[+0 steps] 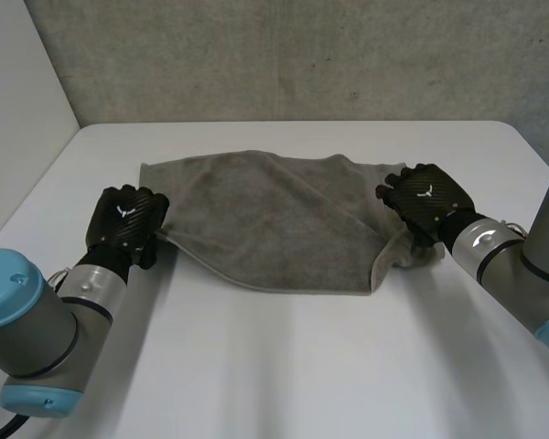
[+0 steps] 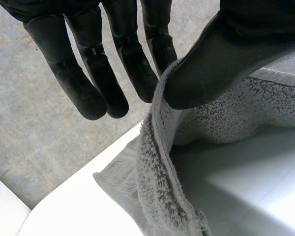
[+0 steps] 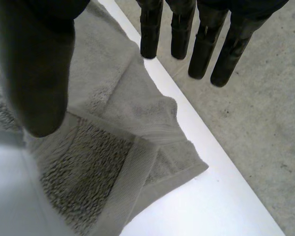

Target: Fold the towel.

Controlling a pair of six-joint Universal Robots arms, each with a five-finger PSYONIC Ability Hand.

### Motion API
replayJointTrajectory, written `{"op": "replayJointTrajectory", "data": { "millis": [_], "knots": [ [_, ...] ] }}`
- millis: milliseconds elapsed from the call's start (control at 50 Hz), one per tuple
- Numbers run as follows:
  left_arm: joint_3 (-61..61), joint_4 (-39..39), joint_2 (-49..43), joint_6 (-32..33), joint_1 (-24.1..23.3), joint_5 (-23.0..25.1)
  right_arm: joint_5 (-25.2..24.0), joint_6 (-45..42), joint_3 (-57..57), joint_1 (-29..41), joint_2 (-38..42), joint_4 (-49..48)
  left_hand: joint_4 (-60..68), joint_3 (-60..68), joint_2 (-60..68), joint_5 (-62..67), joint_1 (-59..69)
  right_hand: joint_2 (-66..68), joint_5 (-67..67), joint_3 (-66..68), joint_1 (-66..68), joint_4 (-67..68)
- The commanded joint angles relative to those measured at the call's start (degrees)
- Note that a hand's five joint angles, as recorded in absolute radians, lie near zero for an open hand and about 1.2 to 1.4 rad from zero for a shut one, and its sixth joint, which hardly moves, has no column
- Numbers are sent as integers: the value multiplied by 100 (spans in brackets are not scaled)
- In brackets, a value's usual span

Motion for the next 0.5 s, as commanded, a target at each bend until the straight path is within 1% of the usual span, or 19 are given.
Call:
{"op": "replayJointTrajectory", "data": {
  "millis": [20, 40, 80, 140, 180, 240, 300, 360, 380, 400, 420, 460, 500],
  "knots": [
    [-40, 8, 7, 1, 9, 1, -103, -17, -694, 23, 444, 754, -669, -864, -682, -1475, -348, 913, 760, 872, 839, 839],
    [-40, 8, 7, 9, 9, 1, -103, -17, -696, 23, 446, 757, -669, -864, -682, -1475, -348, 914, 761, 873, 841, 841],
    [-48, 8, 7, 9, 9, 1, -51, -44, -1134, 31, 822, 1264, -669, -864, -682, -1475, -348, 1049, 896, 1008, 975, 975],
    [-48, 8, 7, 9, 9, 10, -33, -61, -1338, 58, 991, 1469, -669, -864, -682, -1475, -348, 1116, 963, 1075, 1043, 1043],
    [-49, 8, 7, 9, 18, 1, -24, -140, -1635, 67, 1262, 1723, -669, -864, -682, -1475, -348, 1485, 1331, 1443, 1411, 1411],
    [-49, -1, 7, 9, 17, 1, -7, -228, -1812, 75, 1491, 1785, -669, -864, -682, -1475, -348, 1688, 1534, 1646, 1614, 1614],
    [-57, -1, 7, 9, 18, 1, 11, -281, -1892, 76, 1554, 1803, -669, -864, -682, -1475, -348, 1722, 1569, 1681, 1648, 1648],
    [-57, -1, 7, 9, 18, 1, 143, -378, -1971, 76, 1589, 1812, -669, -864, -682, -1475, -348, 2025, 1872, 1983, 1951, 1951],
    [-57, -1, 7, 9, 18, 1, 265, -404, -1979, 76, 1589, 1812, -669, -864, -682, -1475, -348, 2691, 2538, 2650, 2617, 2617],
    [-57, -1, 7, 9, 18, 1, 362, -404, -1988, 84, 1589, 1821, -669, -864, -682, -1475, -348, 3680, 3527, 3639, 3606, 3606],
    [-57, -1, 7, 9, 26, 1, 363, -404, -1988, 84, 1589, 1821, -669, -864, -682, -1475, -348, 3690, 3537, 3649, 3616, 3616],
    [-57, -1, 7, 9, 44, 1, 415, -360, -1962, 67, 1563, 1812, -669, -864, -682, -1475, -348, 5843, 5690, 5802, 5770, 5770],
    [-57, -1, 7, 9, 61, 1, 424, -351, -1918, 49, 1501, 1812, -669, -864, -682, -1475, -348, 5854, 5701, 5813, 5780, 5780]
  ]
}}
